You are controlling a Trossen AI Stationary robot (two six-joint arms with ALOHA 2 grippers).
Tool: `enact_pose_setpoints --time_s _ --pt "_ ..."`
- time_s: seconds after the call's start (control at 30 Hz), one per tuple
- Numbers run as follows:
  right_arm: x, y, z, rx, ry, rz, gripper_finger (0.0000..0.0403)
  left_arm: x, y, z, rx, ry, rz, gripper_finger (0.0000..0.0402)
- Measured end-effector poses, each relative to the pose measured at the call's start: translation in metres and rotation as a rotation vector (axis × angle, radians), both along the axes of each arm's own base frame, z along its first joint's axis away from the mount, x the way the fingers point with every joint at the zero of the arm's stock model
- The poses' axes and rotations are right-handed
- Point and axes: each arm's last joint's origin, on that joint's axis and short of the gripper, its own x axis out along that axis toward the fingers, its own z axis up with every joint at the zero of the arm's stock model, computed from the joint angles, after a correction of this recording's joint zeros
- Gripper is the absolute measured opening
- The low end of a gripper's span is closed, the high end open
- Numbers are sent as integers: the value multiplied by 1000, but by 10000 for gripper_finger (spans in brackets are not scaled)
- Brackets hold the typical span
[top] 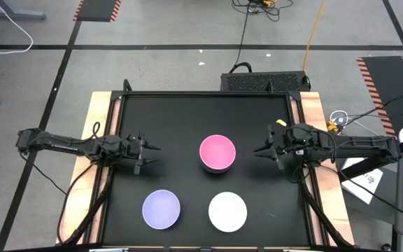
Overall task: Nest bowls inside each other
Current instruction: Stack the purple bowl on top of the pink bowl
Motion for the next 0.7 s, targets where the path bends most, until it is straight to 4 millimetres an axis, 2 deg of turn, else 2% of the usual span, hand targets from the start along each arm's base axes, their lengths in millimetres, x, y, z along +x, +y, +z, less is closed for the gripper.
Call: enact_pose_setpoints --time_s 0.4,0.7 --pt "-3 1 0 -8 0 7 64 0 0 0 -9 0 2 207" --pt "-14 2 9 -48 -98 -12 64 0 0 0 -19 1 3 207"
